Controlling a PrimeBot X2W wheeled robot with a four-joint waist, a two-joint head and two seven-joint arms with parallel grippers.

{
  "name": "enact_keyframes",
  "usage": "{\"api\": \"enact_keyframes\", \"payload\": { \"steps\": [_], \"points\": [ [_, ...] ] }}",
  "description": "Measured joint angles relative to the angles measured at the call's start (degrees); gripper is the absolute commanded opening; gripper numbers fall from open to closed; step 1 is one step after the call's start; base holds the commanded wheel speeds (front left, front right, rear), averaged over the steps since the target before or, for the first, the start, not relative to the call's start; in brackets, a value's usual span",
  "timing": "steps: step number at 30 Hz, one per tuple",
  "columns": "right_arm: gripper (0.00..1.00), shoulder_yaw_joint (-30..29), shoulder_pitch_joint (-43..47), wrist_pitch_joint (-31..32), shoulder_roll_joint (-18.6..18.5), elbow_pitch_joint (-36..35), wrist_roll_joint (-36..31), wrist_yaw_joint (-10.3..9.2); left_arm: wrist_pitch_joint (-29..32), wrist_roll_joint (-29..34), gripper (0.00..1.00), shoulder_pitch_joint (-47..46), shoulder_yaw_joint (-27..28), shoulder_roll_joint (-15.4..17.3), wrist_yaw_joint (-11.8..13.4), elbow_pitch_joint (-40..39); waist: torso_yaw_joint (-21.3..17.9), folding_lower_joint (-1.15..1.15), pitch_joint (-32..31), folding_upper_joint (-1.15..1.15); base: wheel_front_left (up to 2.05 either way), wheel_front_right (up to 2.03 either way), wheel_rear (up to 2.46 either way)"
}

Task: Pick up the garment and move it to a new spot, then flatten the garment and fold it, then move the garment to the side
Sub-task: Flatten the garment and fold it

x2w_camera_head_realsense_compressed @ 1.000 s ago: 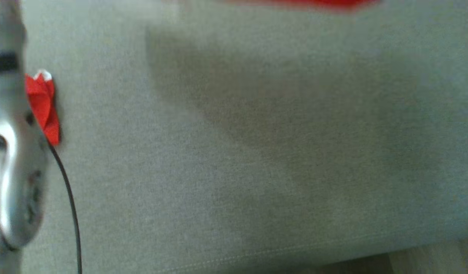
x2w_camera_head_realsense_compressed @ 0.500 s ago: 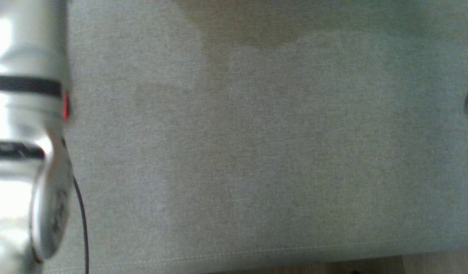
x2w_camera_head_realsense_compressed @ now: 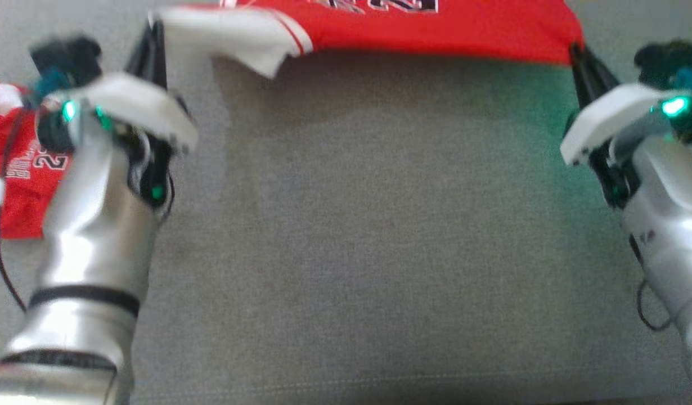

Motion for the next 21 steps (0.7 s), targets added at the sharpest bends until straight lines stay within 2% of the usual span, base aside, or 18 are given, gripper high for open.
{"api": "enact_keyframes", "payload": {
  "steps": [4,8,15,16,20,21],
  "points": [
    [0.00,4.1,3.7,0.0,-2.4,-0.6,2.0,0.00,0.0,-0.1,0.00,6.6,-4.0,1.1,0.0,-0.1,0.4,0.00,-3.3,0.00,0.00,0.00,0.00],
    [0.00,7.7,5.8,0.6,-4.0,-0.6,3.2,0.00,1.7,-3.3,0.00,13.4,-10.5,2.6,-0.4,-3.5,0.6,0.00,-6.2,0.00,0.00,0.00,0.00],
    [0.00,13.1,8.5,4.2,-6.3,-1.2,6.1,0.00,8.4,-11.0,0.00,21.9,-18.5,9.9,-0.5,-13.2,0.9,0.00,-10.3,0.00,0.00,0.00,0.00],
    [0.00,13.1,8.5,4.2,-6.3,-1.2,6.1,0.00,8.4,-11.0,0.00,21.9,-18.5,9.9,-0.5,-13.2,0.9,0.00,-10.3,0.00,0.00,0.00,0.00],
    [0.00,16.0,10.5,5.3,-8.6,-3.2,8.5,0.00,13.2,-16.0,0.00,25.5,-21.4,13.7,-0.5,-20.2,1.0,0.00,-12.0,0.00,0.00,0.00,0.00],
    [0.00,17.6,11.3,6.3,-9.7,-4.3,9.8,0.00,16.0,-19.1,0.00,27.3,-22.2,15.7,-0.5,-23.6,1.0,0.00,-12.7,0.00,0.00,0.00,0.00]
  ]
}}
